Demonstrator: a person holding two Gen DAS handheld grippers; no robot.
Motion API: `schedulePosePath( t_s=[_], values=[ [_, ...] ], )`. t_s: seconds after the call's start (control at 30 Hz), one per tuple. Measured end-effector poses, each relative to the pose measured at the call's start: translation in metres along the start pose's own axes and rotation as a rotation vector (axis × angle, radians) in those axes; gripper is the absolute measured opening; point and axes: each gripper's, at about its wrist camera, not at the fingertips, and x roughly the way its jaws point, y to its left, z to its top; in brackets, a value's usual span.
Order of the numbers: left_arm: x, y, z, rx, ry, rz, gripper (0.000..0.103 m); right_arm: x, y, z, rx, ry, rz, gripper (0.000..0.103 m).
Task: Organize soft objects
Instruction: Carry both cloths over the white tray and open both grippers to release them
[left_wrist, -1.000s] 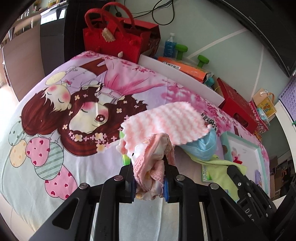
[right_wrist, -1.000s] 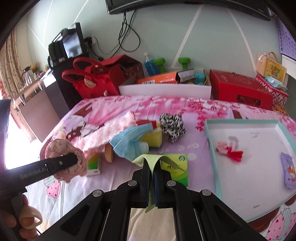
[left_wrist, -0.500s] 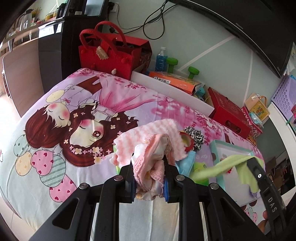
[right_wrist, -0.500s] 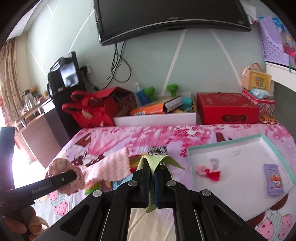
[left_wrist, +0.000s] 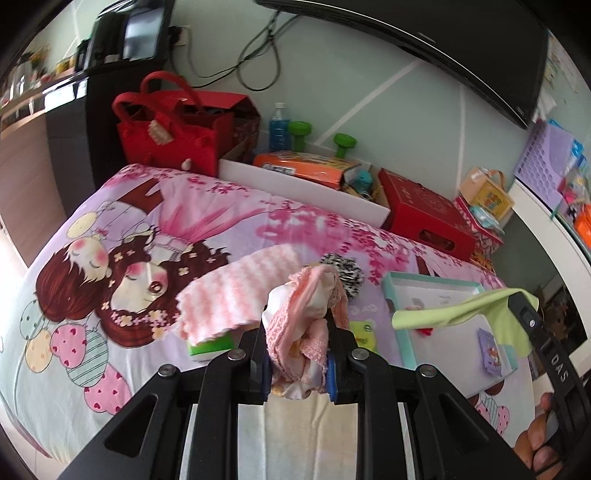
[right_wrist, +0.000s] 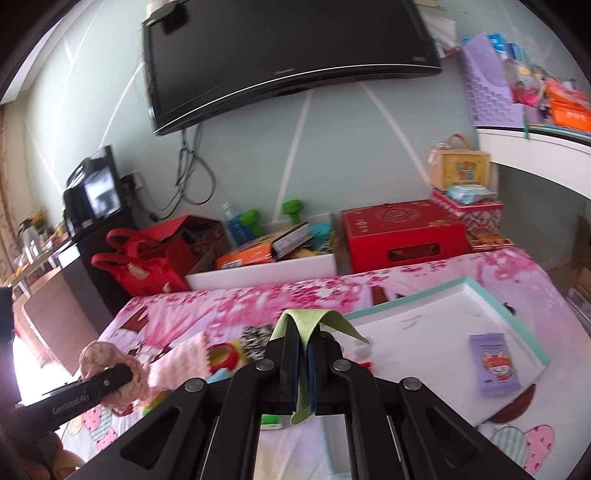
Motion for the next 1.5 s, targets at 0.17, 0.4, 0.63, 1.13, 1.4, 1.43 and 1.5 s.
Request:
schedulePosePath(
  t_s=[0.17,0.4,0.63,1.13,1.4,1.43,1.5],
  values=[
    [0.004,-0.026,0.001,0.067,0.011,-0.019,0.023,-0.001,-0.029,0.006,0.038,0.000,-0.055,0.004],
    [0.021,-0.072,0.004,0.159,0.054,-0.059,0.023,0.004,-0.064,0.008,0.064,0.015,-0.145,0.004],
    [0.031,-0.119,0.004,0.251,0.077,-0.091,0.023,0.004,-0.090,0.008,0.096,0.015,-0.208,0.004],
    [0.072,-0.188,-0.006,0.367,0.144,-0.133,0.023,0.010,-0.133,0.003,0.154,0.038,-0.295,0.004],
    [0.100,-0.204,-0.022,0.408,0.191,-0.128,0.024,0.025,-0.138,-0.006,0.136,0.091,-0.335,0.004],
    [0.102,-0.206,-0.024,0.419,0.193,-0.124,0.024,0.027,-0.139,-0.008,0.140,0.100,-0.336,0.004],
    [0.110,-0.210,-0.029,0.437,0.204,-0.114,0.024,0.031,-0.141,-0.011,0.144,0.117,-0.333,0.004]
  ],
)
